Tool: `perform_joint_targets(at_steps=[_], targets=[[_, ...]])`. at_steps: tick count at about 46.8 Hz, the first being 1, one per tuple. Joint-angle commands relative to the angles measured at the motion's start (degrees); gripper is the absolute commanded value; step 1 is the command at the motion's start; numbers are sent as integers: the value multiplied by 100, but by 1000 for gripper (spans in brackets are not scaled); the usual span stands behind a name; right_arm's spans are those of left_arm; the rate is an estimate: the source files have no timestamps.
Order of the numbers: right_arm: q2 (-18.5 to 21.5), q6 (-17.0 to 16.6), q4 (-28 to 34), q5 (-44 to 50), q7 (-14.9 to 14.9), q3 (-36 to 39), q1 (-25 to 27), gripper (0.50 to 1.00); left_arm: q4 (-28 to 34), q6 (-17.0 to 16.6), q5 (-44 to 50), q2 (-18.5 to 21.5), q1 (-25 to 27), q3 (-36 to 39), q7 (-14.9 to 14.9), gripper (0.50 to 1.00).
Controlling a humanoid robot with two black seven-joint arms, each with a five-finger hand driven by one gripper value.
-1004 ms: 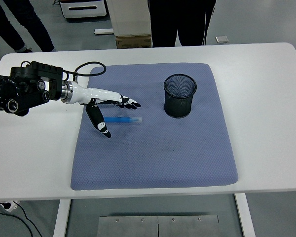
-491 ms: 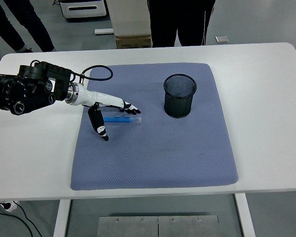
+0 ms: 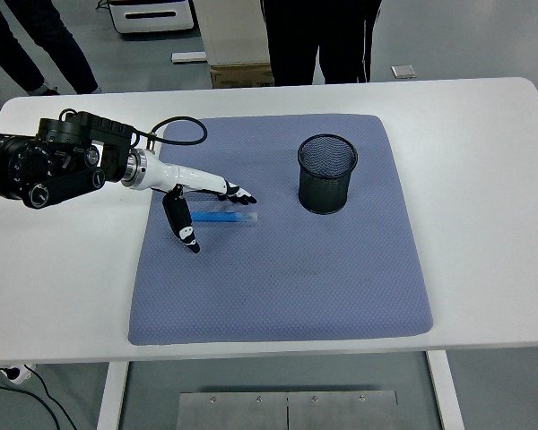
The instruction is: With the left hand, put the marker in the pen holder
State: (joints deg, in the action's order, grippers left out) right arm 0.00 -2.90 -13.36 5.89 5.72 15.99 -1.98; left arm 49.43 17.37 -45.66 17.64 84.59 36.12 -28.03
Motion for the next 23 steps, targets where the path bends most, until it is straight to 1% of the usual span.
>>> perform_joint_targets(at_steps=[1,21,23], targets=[[0,0,0,0,-1,0,5,1000,5,3,30,-24,31,0,-9,1000],[0,0,0,0,-1,0,-4,1000,14,21,-14,-33,31,0,-71,1000],[0,0,0,0,-1,0,-4,1000,14,38,-22,-33,40,0,-71,968]])
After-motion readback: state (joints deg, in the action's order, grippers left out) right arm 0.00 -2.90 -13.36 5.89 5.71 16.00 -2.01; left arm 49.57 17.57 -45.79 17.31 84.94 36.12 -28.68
